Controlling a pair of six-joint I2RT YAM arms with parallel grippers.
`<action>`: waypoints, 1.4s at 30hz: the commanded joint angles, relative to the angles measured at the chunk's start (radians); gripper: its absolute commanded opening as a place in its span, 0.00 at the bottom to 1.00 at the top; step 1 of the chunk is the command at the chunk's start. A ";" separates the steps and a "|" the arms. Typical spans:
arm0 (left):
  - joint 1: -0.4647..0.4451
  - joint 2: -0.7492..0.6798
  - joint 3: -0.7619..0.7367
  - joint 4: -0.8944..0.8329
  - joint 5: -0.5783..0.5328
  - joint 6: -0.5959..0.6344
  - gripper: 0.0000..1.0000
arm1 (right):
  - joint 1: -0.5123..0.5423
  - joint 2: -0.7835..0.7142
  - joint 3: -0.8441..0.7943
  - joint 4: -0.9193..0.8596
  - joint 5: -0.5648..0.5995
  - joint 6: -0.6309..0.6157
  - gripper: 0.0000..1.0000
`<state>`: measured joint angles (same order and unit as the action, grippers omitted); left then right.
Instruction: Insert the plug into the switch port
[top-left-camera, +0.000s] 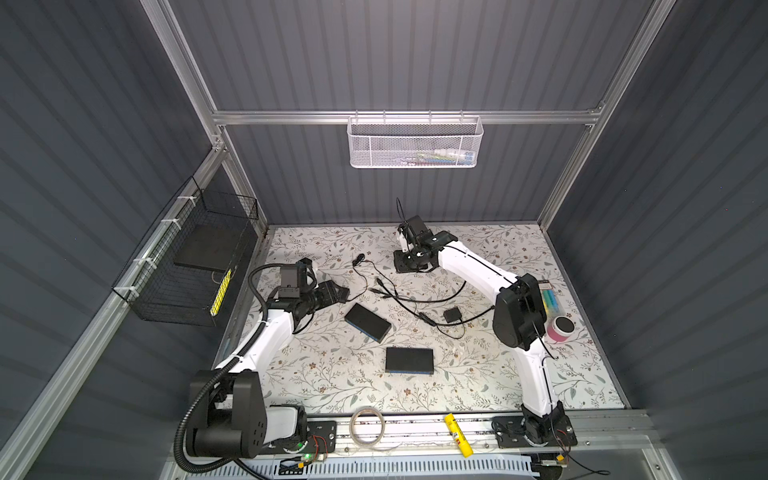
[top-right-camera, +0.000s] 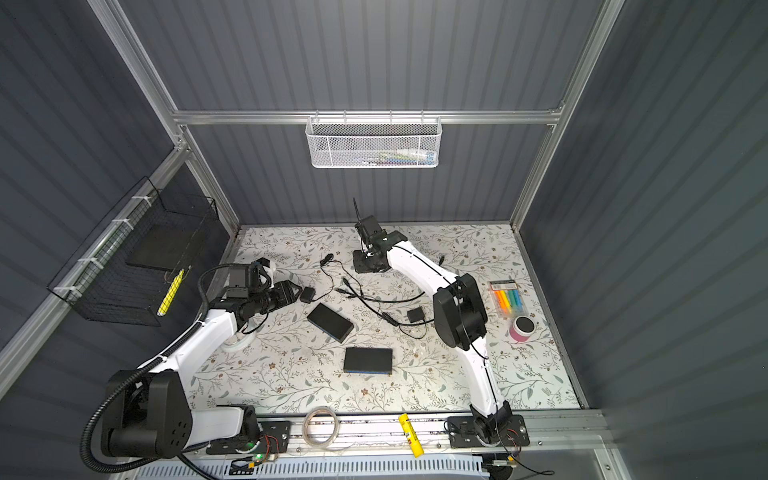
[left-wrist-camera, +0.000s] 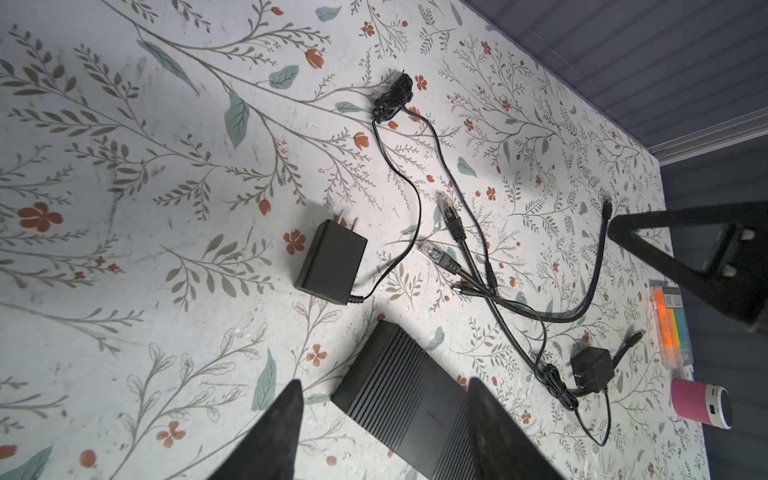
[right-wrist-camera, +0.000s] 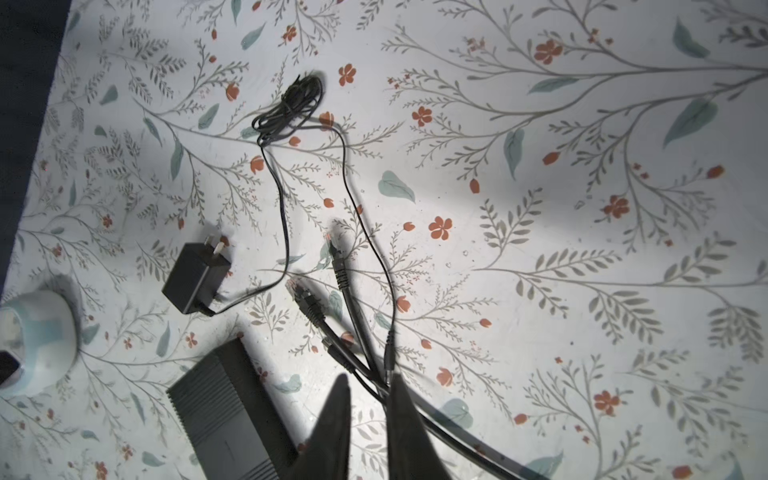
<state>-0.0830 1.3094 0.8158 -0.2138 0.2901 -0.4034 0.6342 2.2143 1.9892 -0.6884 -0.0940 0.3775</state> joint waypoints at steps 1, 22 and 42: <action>0.009 -0.011 -0.004 0.015 0.027 -0.009 0.63 | 0.019 0.071 -0.019 -0.085 0.039 -0.040 0.28; 0.009 -0.011 0.003 -0.008 0.011 0.008 0.63 | 0.061 0.201 0.022 -0.090 0.103 -0.038 0.24; 0.009 -0.025 -0.012 -0.004 0.014 0.007 0.63 | 0.062 0.235 0.024 -0.079 0.106 -0.013 0.02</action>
<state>-0.0834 1.3090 0.8146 -0.2089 0.2928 -0.4030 0.6971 2.4180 2.0266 -0.7429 0.0074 0.3592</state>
